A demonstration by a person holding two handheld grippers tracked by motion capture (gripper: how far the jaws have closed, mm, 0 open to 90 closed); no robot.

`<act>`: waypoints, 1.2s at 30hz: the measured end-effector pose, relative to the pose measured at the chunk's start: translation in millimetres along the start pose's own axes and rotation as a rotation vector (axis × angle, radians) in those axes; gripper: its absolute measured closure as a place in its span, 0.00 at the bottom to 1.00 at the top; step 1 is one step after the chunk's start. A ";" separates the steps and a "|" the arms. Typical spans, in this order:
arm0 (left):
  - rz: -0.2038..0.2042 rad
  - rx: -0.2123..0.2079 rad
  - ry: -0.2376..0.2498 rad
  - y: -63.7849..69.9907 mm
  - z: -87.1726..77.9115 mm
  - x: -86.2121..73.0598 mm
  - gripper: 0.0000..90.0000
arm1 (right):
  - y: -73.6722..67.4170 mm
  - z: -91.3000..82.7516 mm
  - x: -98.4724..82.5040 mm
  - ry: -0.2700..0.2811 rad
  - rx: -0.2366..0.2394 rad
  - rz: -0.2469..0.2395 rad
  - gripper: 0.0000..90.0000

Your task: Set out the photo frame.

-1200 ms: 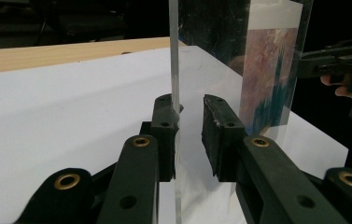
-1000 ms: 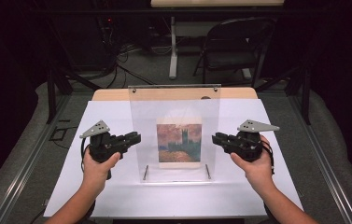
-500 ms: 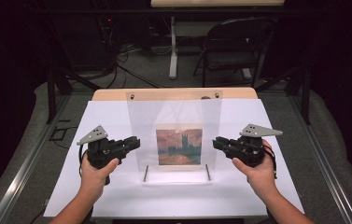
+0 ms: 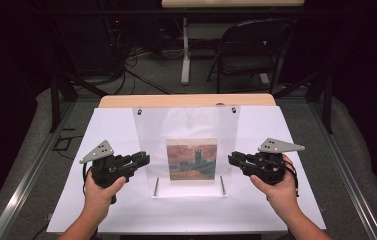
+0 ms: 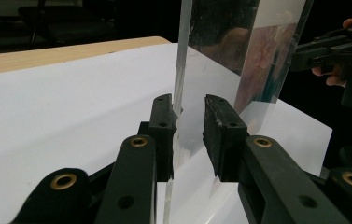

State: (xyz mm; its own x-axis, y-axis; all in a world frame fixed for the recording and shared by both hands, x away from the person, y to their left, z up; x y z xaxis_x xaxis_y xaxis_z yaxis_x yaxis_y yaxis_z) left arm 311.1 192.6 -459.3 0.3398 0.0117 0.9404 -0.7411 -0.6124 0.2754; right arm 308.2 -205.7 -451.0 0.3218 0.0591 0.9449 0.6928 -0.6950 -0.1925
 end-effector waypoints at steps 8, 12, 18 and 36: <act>0.007 0.009 -0.001 3.2 -1.5 -0.6 0.81 | -1.8 -2.2 -2.0 0.009 0.005 -0.008 0.83; -0.010 0.007 -0.001 2.8 -0.2 -0.6 0.78 | -0.8 0.1 -2.3 0.012 0.018 -0.002 0.78; -0.007 0.011 -0.010 4.1 0.2 -0.7 0.61 | 2.2 3.2 -4.0 0.024 0.017 0.005 0.63; 0.049 0.124 0.012 -6.1 -32.0 -6.0 0.37 | 20.1 -22.4 -13.2 0.067 -0.091 -0.063 0.35</act>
State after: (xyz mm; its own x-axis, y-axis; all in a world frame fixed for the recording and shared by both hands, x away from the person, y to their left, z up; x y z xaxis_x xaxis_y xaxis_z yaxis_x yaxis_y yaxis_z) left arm 295.1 221.6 -460.3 0.2976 -0.0120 0.9546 -0.6791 -0.7055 0.2029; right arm 303.4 -236.4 -461.4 0.2334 0.0585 0.9706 0.6477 -0.7538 -0.1104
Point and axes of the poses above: each handheld gripper's, and its own axes: z roughly forward along the jaws, x roughly out of its top, y roughly to its right, the point moved 2 cm from there along z, roughly forward along the jaws, and after that the axes turned 8 degrees about y, right-handed, at the moved point
